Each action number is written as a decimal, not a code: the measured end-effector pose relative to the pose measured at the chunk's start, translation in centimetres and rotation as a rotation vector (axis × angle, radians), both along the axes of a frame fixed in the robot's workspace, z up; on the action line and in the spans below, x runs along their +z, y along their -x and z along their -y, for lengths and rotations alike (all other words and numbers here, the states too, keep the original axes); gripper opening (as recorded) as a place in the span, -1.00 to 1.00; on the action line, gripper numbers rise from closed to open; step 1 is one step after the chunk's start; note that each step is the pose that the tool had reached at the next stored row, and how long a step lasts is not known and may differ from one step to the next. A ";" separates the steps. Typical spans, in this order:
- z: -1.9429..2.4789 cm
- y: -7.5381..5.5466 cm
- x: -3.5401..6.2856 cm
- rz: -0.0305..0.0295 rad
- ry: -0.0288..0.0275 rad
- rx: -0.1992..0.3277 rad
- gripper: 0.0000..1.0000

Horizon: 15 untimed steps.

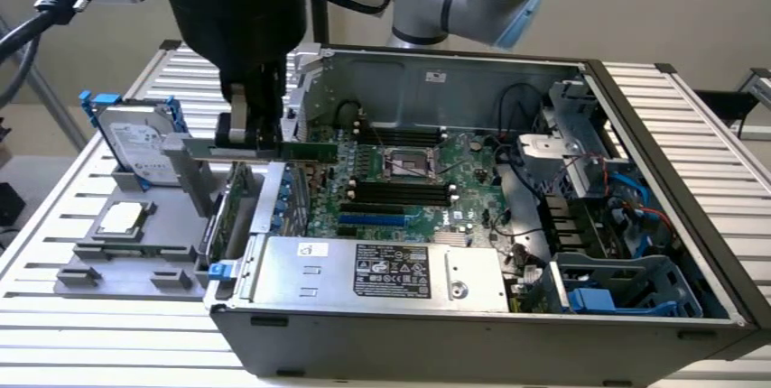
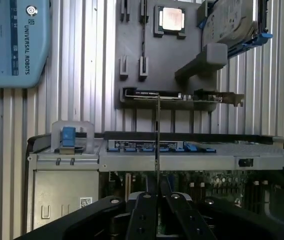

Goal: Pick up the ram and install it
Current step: 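Pick up the ram and move it above insertion slot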

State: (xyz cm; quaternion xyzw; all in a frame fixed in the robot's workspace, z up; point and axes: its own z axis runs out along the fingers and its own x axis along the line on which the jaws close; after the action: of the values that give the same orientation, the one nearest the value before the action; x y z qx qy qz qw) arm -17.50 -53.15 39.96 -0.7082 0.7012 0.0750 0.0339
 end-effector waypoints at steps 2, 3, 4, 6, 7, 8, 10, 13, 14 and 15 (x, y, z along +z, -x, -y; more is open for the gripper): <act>0.00 -0.9 0.00 -0.0012 -0.0002 0.000 -0.73; 0.00 -1.3 0.00 -0.0018 -0.0001 0.000 -0.73; 0.00 -1.8 0.00 -0.0025 -0.0001 0.000 -0.73; 0.00 -2.7 0.00 -0.0037 -0.0002 0.000 -0.73; 0.00 -3.2 0.00 -0.0043 -0.0001 0.000 -0.73; 0.00 -3.6 0.00 -0.0050 -0.0002 0.000 -0.73; -0.01 -4.5 0.00 -0.0063 -0.0002 0.000 -0.73; -0.13 -5.6 -0.01 -0.0074 -0.0002 0.000 -0.73; -0.25 -5.8 -0.03 -0.0075 -0.0002 0.000 -0.73; -0.43 -6.1 -0.04 -0.0075 -0.0001 0.000 -0.73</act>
State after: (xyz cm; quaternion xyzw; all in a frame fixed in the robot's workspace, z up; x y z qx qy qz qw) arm -11.41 -52.73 39.92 -0.7079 0.7013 0.0777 0.0313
